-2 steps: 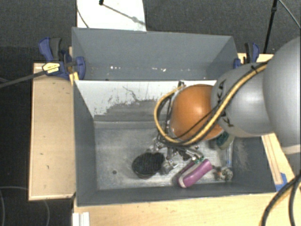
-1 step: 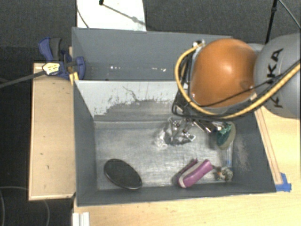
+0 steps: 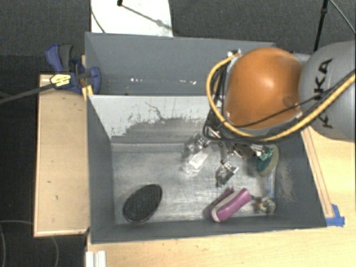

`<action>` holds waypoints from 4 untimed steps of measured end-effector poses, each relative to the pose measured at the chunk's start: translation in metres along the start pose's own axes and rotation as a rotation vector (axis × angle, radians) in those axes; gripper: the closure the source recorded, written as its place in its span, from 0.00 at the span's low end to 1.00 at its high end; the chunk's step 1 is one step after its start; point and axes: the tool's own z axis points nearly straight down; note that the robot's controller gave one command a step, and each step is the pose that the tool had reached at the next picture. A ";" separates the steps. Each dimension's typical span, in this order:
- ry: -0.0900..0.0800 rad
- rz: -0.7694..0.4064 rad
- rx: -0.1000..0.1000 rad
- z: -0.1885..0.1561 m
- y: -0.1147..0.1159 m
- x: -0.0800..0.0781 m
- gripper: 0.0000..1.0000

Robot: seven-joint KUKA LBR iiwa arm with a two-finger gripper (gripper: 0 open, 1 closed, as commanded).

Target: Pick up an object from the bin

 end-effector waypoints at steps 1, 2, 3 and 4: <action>-0.001 -0.117 0.000 0.070 -0.018 -0.063 0.00; 0.000 -0.247 -0.004 0.063 0.069 -0.075 0.00; 0.003 -0.543 -0.005 0.164 0.138 -0.065 0.00; 0.003 -0.537 -0.003 0.163 0.136 -0.065 1.00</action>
Offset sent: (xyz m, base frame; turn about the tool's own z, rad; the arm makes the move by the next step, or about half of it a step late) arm 0.0585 0.0256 -0.0672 -0.1182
